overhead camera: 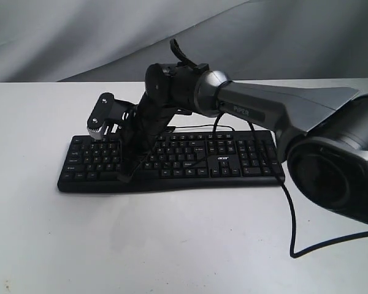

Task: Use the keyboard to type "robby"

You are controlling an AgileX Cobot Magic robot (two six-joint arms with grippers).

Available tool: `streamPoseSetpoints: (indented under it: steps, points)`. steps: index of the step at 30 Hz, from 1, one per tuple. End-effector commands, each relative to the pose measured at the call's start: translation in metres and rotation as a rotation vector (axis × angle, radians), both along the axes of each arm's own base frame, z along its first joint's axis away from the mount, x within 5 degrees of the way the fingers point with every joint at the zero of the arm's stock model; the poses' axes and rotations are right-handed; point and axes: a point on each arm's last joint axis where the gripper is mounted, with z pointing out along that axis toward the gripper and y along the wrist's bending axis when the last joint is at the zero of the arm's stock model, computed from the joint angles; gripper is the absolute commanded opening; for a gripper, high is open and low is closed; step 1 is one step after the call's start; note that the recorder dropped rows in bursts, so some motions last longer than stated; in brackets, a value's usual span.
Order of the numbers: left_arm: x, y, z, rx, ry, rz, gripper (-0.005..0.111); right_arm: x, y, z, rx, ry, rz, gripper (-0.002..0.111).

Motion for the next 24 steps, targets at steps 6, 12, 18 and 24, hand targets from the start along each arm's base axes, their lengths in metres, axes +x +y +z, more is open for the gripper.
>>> streamPoseSetpoints:
  steps: [6, 12, 18, 24]
  points:
    - [0.0, 0.0, -0.001, -0.011, -0.005, 0.002, 0.001, 0.003, -0.004, 0.01, 0.013, -0.009, -0.011, 0.0]
    - [0.0, 0.0, -0.001, -0.011, -0.005, 0.002, 0.001, 0.006, -0.01, 0.057, 0.041, -0.103, -0.006, 0.0]
    - [0.0, 0.0, -0.001, -0.011, -0.005, 0.002, 0.001, 0.018, -0.021, 0.045, 0.043, -0.076, -0.044, 0.0]
    - [0.0, 0.0, -0.001, -0.011, -0.005, 0.002, 0.001, 0.023, -0.022, 0.032, 0.052, -0.067, -0.051, 0.0]
